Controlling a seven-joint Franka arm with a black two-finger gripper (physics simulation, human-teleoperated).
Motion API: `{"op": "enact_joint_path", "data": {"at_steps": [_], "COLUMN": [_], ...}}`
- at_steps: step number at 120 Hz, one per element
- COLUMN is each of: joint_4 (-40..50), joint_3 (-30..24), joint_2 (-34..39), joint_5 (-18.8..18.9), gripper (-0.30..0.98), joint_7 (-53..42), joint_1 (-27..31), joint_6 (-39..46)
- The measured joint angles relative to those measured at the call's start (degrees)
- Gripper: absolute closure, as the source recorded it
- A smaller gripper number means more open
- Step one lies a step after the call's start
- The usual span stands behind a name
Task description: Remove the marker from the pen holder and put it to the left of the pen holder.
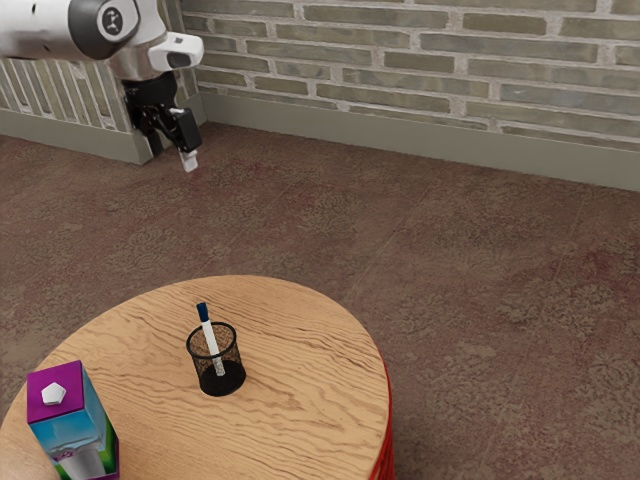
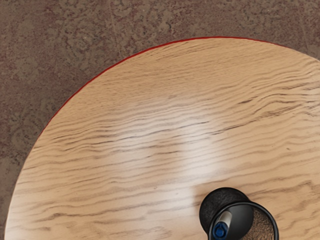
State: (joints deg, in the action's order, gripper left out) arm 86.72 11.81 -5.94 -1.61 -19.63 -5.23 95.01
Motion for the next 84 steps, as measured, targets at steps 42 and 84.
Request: {"op": "enact_joint_path", "data": {"at_steps": [42,84], "joint_4": [7.4,22.2], "joint_3": [-1.0,-3.7], "joint_2": [-1.0,1.2], "joint_5": [0.4,-0.1], "gripper": [0.0,0.0], "joint_7": [-0.2,-0.2], "joint_1": [0.0,1.1], "joint_6": [1.7,8.7]}}
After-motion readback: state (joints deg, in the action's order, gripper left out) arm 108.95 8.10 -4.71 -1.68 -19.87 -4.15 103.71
